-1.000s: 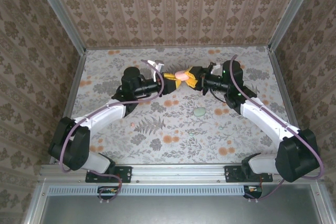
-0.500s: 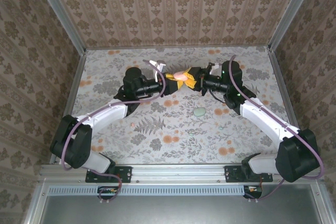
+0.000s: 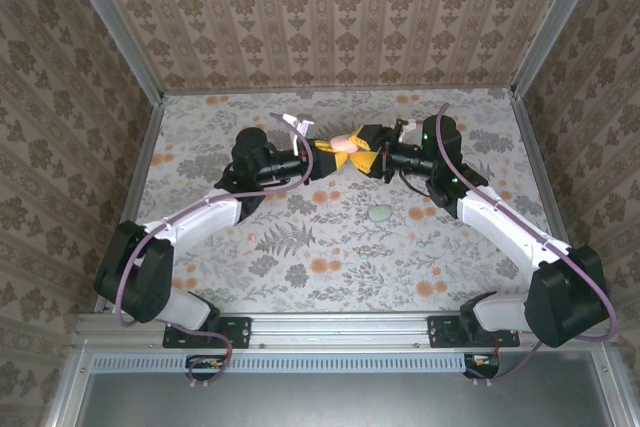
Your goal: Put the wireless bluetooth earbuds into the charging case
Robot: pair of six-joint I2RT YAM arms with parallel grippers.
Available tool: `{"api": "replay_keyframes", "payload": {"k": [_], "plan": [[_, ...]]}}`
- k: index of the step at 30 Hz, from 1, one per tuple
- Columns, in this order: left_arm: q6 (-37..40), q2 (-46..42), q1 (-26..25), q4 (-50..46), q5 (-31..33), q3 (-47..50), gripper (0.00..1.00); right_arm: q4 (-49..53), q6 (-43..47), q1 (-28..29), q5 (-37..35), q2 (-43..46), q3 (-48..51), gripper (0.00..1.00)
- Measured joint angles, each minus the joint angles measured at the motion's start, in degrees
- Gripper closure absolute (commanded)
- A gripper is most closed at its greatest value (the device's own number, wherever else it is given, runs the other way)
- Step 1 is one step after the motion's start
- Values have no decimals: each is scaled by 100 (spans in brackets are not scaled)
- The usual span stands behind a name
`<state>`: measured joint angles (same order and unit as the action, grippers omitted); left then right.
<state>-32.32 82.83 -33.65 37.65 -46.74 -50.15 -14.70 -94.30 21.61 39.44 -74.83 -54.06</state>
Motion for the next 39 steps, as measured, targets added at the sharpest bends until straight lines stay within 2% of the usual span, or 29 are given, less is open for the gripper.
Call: {"api": "replay_keyframes", "payload": {"k": [6, 10, 17, 22, 26, 32, 39], "plan": [[175, -343, 0, -345, 0, -2, 82, 640, 684, 4, -33, 59, -374, 29], [415, -507, 2, -859, 0, -103, 82, 1510, 1602, 4, -302, 317, -831, 28], [778, -721, 70, -1665, -118, -326, 82, 2590, 3960, 59, -782, 1084, -1362, 27], [879, -750, 74, -1934, -413, -439, 82, 3086, 5696, 59, -772, 1425, -1362, 23], [951, -796, 74, -2116, -608, -437, 81, 3296, 6651, 76, -645, 1502, -1300, 22], [1121, -1062, 74, -2308, -767, -437, 83, 3279, 7300, 229, -278, 1478, -1034, 21], [1209, -1158, 74, -2337, -944, -435, 84, 3073, 7497, 457, -48, 1185, -1032, 22]]}}
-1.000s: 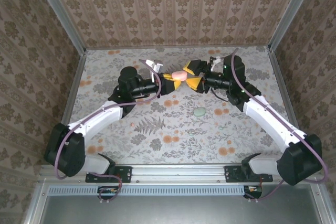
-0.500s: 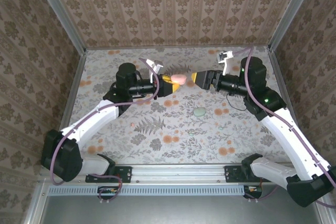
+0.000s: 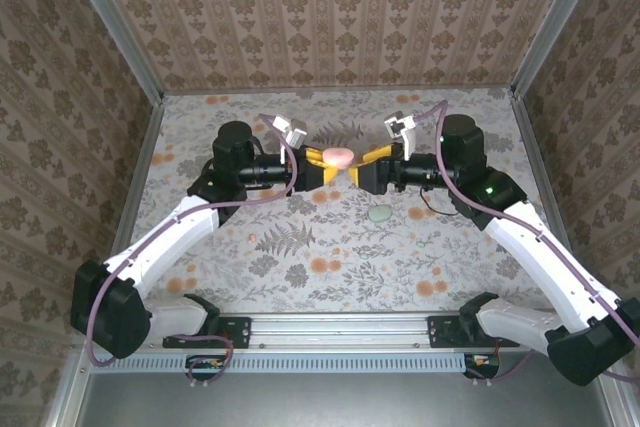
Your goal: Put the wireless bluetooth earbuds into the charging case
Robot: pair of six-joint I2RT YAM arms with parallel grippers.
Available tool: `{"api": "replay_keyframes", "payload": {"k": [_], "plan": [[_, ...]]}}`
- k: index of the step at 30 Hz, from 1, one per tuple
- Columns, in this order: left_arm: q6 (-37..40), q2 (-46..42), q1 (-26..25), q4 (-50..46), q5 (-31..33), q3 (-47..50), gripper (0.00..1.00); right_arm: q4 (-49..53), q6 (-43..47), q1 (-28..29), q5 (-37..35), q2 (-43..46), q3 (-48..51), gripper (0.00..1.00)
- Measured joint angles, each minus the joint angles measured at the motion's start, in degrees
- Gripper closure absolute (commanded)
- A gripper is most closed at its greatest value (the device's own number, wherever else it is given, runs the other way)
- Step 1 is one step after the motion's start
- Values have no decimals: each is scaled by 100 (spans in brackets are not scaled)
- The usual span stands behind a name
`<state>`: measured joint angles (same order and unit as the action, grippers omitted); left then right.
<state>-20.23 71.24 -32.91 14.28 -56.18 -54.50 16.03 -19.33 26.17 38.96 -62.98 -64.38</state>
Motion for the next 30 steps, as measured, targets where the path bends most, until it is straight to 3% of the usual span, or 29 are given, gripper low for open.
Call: {"api": "replay_keyframes", "payload": {"k": [16, 30], "plan": [[190, -20, -4, -111, -120, 11, 85, -162, 9, 175, -63, -527, -136, 33], [232, -17, -11, -236, -66, 48, 85, -81, -55, 210, -608, -621, -444, 31]]}}
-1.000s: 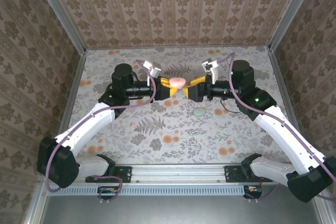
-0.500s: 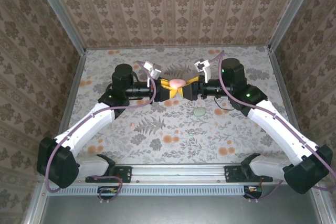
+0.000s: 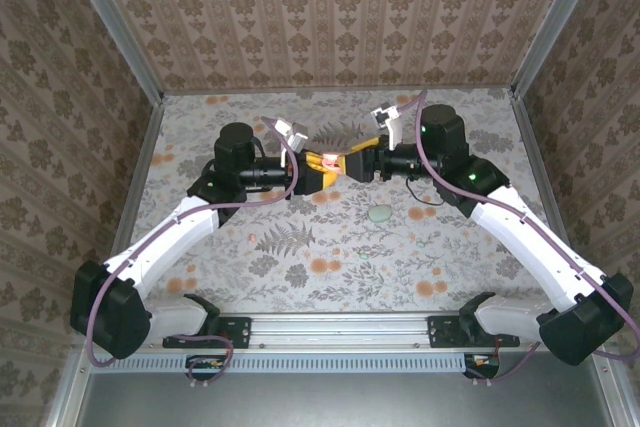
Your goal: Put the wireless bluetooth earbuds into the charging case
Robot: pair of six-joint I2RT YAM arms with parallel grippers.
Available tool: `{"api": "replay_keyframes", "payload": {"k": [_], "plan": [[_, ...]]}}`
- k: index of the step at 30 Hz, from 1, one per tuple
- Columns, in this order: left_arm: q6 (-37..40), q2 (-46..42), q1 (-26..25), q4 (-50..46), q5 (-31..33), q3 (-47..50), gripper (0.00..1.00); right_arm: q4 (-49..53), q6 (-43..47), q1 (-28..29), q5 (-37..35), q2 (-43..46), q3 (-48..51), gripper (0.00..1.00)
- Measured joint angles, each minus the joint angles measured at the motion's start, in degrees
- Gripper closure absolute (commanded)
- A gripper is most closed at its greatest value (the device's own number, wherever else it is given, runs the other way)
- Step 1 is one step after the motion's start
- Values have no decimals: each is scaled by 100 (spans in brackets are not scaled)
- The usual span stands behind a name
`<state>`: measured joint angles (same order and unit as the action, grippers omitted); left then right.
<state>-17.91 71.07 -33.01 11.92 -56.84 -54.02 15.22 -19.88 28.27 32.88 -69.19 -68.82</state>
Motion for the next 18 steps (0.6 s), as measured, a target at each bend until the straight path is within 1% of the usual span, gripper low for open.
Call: {"api": "replay_keyframes", "payload": {"k": [11, 18], "plan": [[155, -92, -4, -11, 94, 129, 86, 144, -317, -81, -748, -50, -81, 29], [170, -219, 7, 2, 229, 240, 86, 173, -575, -101, -804, -90, -81, 29]]}}
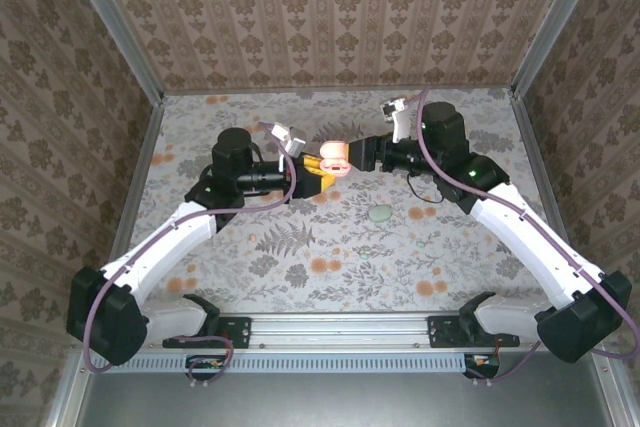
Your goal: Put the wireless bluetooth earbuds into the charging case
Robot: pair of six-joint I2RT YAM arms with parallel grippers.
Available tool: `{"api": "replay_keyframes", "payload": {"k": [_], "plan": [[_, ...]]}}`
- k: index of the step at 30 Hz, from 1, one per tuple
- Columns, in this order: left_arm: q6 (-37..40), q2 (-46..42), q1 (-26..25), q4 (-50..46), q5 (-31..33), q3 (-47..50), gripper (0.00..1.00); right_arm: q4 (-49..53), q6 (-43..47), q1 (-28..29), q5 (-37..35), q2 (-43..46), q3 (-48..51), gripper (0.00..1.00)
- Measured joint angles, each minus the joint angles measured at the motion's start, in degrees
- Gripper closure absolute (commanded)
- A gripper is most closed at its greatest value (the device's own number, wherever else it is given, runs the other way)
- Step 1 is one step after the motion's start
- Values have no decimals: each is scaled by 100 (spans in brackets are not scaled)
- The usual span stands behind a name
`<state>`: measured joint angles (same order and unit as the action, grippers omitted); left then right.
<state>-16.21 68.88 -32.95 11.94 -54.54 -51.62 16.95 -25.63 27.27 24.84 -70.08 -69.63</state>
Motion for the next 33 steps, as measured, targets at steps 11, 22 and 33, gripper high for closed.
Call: {"api": "replay_keyframes", "payload": {"k": [11, 22, 33], "plan": [[-208, -192, 490, 116, 188, 400, 88, -44, -476, 0, 249, 9, -26, 28], [-522, -796, 1384, -15, 273, 903, 88, 131, -935, 0, -7, -173, -398, 35], [-321, -2312, 2623, -1545, 382, 1228, 88, 756, -1331, 479, -553, -2328, -1088, 42]]}}
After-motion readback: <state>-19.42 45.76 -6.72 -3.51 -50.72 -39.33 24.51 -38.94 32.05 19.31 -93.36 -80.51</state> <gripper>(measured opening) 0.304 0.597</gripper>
